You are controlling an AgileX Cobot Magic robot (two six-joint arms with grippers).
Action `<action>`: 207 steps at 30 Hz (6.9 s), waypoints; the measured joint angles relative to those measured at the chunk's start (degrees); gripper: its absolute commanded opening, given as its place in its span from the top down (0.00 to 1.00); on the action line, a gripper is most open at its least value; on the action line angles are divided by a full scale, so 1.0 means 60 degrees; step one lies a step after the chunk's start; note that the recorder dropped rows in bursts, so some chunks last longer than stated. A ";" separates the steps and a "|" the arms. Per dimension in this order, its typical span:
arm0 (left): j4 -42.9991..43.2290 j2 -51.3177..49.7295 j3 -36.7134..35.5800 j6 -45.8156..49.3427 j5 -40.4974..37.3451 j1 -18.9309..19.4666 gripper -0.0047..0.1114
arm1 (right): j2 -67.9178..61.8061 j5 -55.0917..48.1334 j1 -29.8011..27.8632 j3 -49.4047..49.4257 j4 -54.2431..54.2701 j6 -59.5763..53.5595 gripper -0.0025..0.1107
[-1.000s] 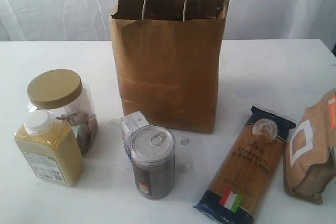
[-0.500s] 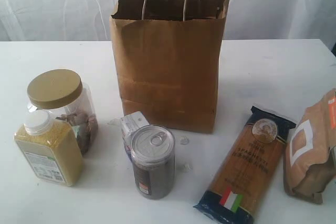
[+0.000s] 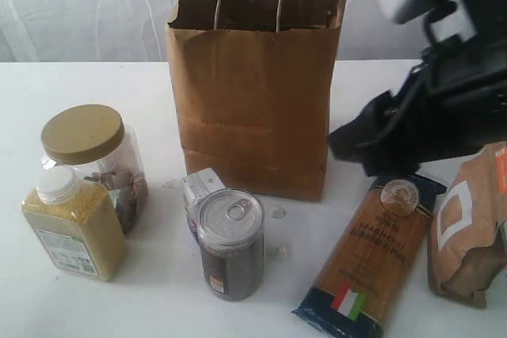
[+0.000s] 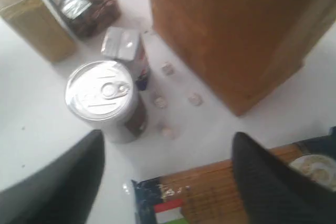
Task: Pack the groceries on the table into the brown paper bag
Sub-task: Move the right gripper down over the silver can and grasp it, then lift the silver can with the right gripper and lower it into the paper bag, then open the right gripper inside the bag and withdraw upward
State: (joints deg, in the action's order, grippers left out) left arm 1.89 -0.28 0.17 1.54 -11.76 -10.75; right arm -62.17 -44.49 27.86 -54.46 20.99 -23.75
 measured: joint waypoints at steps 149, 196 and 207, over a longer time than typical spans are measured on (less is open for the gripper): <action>0.0000 0.0000 0.0000 0.0000 0.0000 0.0000 0.96 | -0.9181 -0.4490 -0.0253 -1.2118 -0.2839 0.2417 0.81; 0.0000 0.0000 0.0000 0.0000 0.0000 0.0000 0.96 | -0.9563 -0.4506 -0.0084 -1.1734 -0.2509 0.2282 0.48; 0.0000 0.0000 0.0000 0.0000 0.0000 0.0000 0.96 | -0.9563 -0.4462 0.0015 -1.1460 -0.2866 0.2260 0.41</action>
State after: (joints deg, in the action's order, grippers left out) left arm 1.89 -0.28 0.17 1.54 -11.76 -10.75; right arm -119.55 -71.26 27.95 -123.22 3.79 -10.18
